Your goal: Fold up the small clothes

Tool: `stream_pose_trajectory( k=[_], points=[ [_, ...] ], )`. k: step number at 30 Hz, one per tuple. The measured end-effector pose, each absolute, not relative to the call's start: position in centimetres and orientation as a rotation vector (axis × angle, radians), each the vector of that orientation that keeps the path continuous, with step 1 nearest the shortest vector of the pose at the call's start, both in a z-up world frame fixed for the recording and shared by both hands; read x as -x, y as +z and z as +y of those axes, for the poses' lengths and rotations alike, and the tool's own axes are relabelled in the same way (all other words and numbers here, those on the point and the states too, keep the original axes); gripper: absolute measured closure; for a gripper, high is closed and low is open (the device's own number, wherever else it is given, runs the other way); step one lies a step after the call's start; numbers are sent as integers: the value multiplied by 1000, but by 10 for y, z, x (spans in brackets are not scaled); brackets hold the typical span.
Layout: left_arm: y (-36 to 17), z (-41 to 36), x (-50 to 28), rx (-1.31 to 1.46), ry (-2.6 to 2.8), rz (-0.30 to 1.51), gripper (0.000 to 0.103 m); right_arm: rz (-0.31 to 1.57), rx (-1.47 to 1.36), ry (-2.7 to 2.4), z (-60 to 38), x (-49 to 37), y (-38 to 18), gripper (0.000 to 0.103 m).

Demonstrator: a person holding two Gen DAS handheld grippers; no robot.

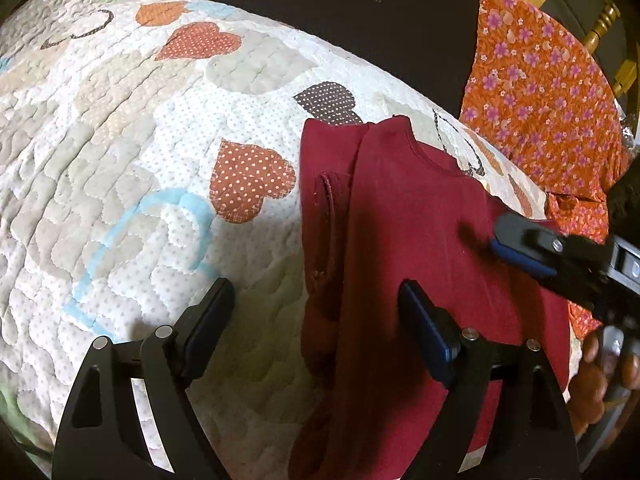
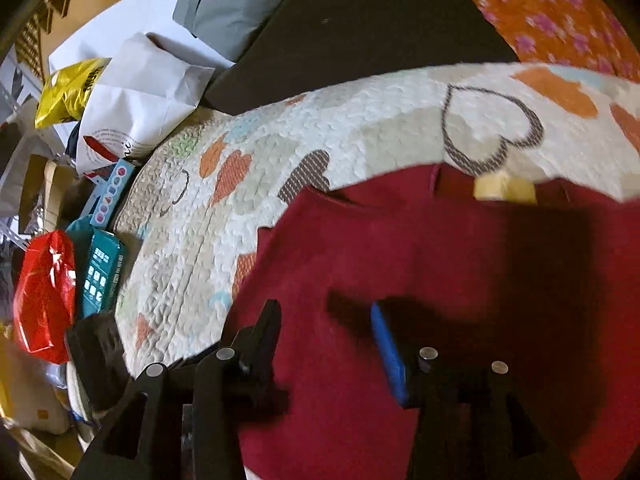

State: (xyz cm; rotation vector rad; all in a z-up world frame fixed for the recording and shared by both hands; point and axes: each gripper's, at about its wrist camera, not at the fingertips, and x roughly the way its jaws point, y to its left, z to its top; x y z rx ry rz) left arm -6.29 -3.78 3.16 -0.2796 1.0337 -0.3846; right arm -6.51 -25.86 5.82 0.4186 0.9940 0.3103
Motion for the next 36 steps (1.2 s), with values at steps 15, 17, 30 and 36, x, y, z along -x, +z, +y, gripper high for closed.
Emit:
stream_pose_trajectory(
  k=[15, 17, 30, 36],
  points=[
    [42, -59, 68, 218, -475, 1006, 64, 961, -566, 302, -277, 90, 74, 53],
    [41, -57, 68, 222, -475, 1010, 64, 966, -574, 307, -276, 91, 72, 53],
    [70, -55, 87, 209, -512, 866, 77, 970, -582, 297, -278, 93, 70, 53],
    [89, -91, 131, 15, -687, 701, 77, 924, -594, 317, -276, 91, 87, 51]
  ],
)
